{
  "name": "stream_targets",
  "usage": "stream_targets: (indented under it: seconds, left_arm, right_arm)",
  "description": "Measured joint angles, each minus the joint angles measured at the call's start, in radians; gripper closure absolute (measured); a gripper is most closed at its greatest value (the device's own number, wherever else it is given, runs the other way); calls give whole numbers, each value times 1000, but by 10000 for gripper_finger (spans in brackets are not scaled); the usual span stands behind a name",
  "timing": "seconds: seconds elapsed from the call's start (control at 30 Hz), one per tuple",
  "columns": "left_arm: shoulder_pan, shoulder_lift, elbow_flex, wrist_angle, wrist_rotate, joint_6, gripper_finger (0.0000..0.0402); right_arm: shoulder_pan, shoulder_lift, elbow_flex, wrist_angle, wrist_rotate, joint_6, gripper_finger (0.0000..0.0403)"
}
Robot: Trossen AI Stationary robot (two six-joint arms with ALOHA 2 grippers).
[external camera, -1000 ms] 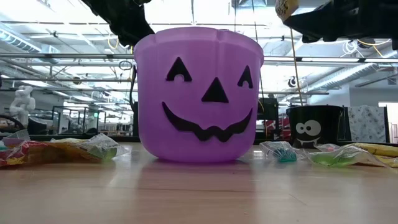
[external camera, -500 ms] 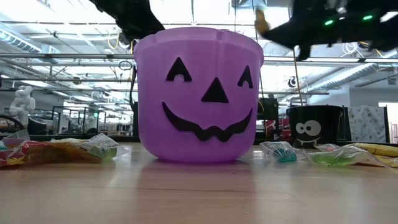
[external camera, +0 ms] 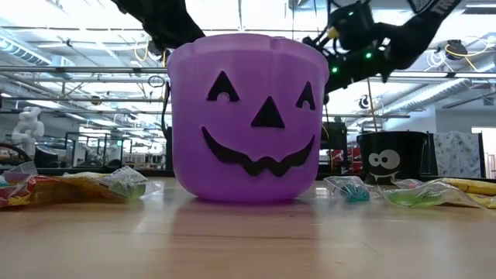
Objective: Sort candy by brand, put in halloween buckets
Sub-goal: Put the yellow candy into the white bucket, then put the blue gummy into the violet bucket
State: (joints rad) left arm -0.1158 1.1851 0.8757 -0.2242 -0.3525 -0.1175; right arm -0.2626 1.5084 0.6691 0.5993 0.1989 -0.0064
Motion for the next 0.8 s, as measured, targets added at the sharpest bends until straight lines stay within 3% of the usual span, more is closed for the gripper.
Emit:
stream_targets:
  seconds: [0.23, 0.4, 0.6, 0.8]
  left_arm:
    - [-23, 0, 0, -40, 3, -9, 269]
    - [-72, -19, 0, -144, 6, -92, 269]
    - [-220, -22, -1, -308, 5, -322, 269]
    - [-429, 65, -1, -343, 2, -535, 269]
  right_arm:
    - [-20, 26, 30, -50, 12, 72, 298]
    - [17, -95, 29, -84, 10, 51, 236]
    - [150, -319, 30, -278, 8, 28, 232]
    - [305, -407, 29, -470, 5, 96, 243]
